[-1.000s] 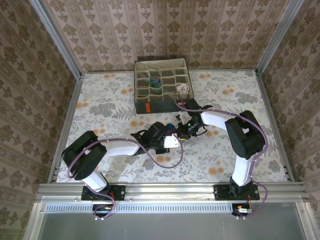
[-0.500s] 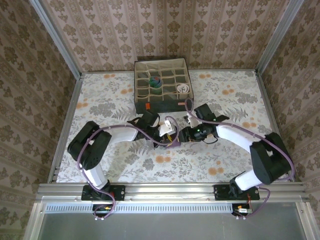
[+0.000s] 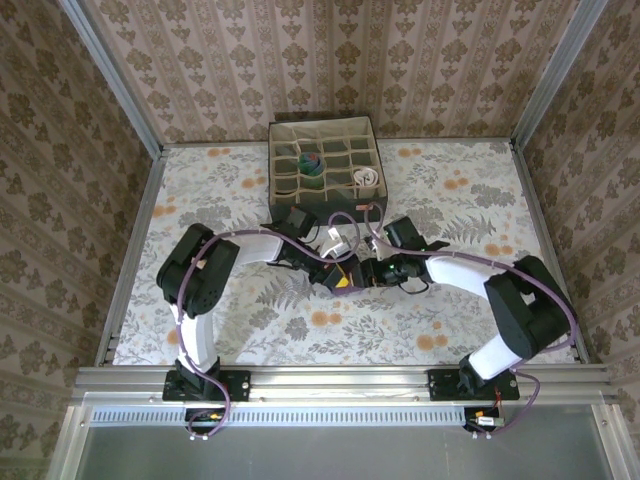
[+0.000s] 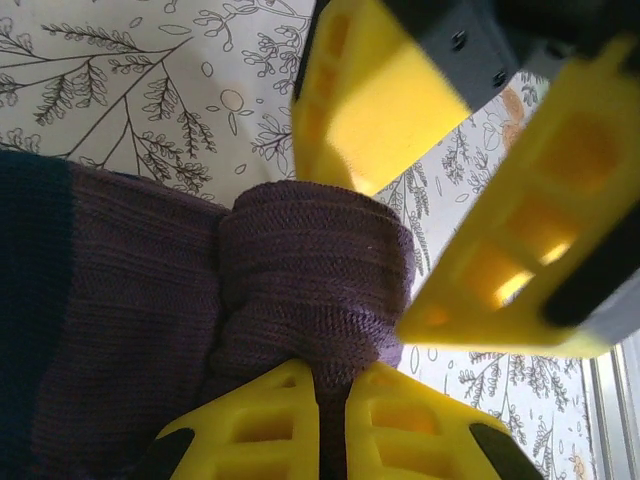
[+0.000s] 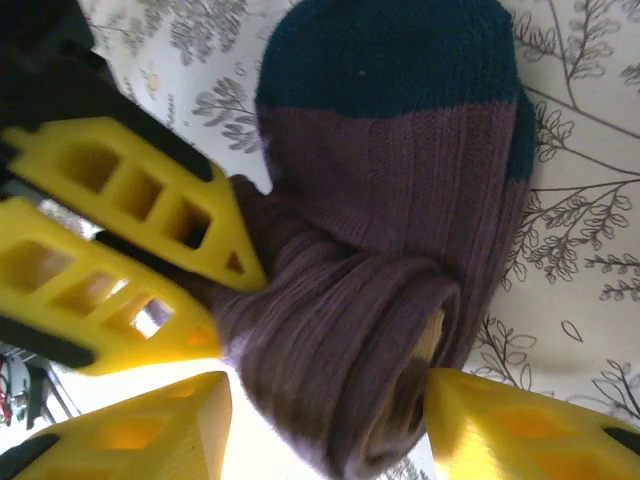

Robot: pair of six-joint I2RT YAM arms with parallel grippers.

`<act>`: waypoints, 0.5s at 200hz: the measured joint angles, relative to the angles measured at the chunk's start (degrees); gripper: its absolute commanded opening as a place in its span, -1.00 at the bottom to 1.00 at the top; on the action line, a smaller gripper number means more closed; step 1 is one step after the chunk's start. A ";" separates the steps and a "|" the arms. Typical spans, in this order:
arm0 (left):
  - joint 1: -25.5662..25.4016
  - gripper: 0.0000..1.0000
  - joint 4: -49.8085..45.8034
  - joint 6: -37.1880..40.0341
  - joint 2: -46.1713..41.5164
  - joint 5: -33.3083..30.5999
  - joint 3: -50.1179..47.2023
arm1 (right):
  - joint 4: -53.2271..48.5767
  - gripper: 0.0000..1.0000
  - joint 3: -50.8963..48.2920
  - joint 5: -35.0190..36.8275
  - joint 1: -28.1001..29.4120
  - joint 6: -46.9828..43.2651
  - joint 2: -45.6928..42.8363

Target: Roll the socks

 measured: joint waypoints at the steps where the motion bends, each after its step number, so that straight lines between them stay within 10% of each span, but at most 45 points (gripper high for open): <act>1: 0.00 -0.98 -0.02 0.00 0.00 0.02 0.00 | 0.02 0.05 0.04 0.00 0.04 0.02 0.09; 51: 0.31 -0.82 0.35 0.31 -0.68 -1.60 -0.70 | -1.79 -0.84 4.44 0.13 0.74 0.17 4.94; 100: -3.74 -0.29 5.97 5.73 -11.10 -13.99 -9.05 | -5.51 -0.98 6.56 1.07 1.27 1.51 6.10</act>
